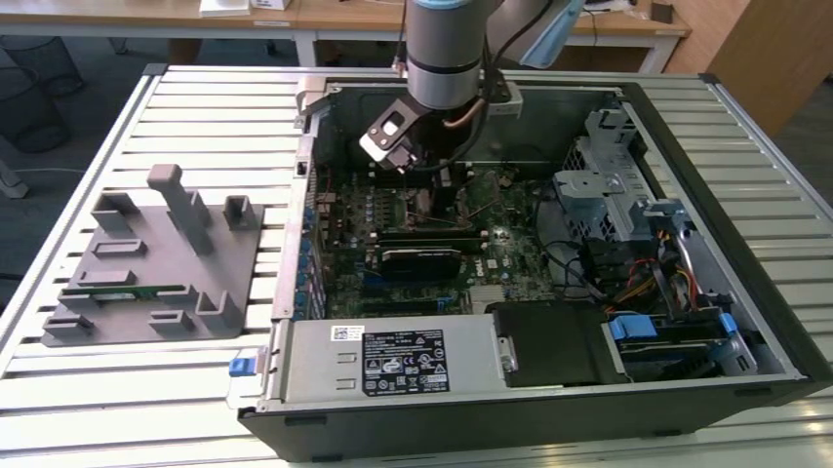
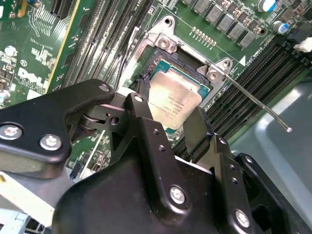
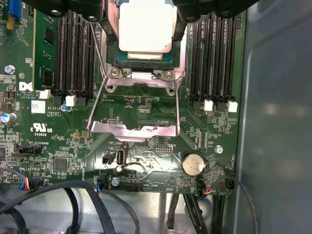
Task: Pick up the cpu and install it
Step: 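Place the cpu into insertion slot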
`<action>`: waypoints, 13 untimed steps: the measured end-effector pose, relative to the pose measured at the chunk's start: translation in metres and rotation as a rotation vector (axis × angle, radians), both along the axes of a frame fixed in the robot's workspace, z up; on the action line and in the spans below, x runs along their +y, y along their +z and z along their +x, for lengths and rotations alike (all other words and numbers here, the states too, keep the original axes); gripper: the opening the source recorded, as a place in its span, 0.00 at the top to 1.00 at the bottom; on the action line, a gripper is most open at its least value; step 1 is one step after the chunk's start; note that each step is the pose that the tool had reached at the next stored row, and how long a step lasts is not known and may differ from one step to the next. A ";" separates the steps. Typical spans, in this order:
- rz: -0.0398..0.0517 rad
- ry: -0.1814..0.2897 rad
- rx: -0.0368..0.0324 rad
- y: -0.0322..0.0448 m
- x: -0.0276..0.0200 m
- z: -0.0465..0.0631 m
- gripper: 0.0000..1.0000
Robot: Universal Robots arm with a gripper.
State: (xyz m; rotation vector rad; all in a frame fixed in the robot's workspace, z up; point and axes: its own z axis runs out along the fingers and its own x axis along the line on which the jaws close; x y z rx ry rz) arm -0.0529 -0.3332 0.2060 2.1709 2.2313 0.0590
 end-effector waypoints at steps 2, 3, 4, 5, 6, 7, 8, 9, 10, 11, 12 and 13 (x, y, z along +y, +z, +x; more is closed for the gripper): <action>-0.0001 -0.002 0.0001 -0.0014 -0.0008 0.000 0.47; 0.0000 -0.002 0.0000 -0.0020 -0.0014 0.000 0.47; 0.0001 -0.002 0.0000 -0.0026 -0.0021 0.000 0.47; 0.0001 -0.002 0.0000 -0.0032 -0.0028 0.000 0.47; 0.0002 -0.002 -0.0001 -0.0037 -0.0033 0.000 0.47; 0.0003 -0.001 -0.0002 -0.0043 -0.0035 0.000 0.47; 0.0003 -0.001 -0.0001 -0.0047 -0.0037 0.000 0.47; 0.0002 0.000 -0.0001 -0.0051 -0.0037 0.000 0.47; 0.0001 0.002 -0.0001 -0.0056 -0.0037 0.000 0.47; 0.0000 0.006 0.0000 -0.0059 -0.0037 0.000 0.47; 0.0001 0.012 0.0000 -0.0062 -0.0037 0.000 0.47; 0.0001 0.016 -0.0001 -0.0066 -0.0037 0.000 0.47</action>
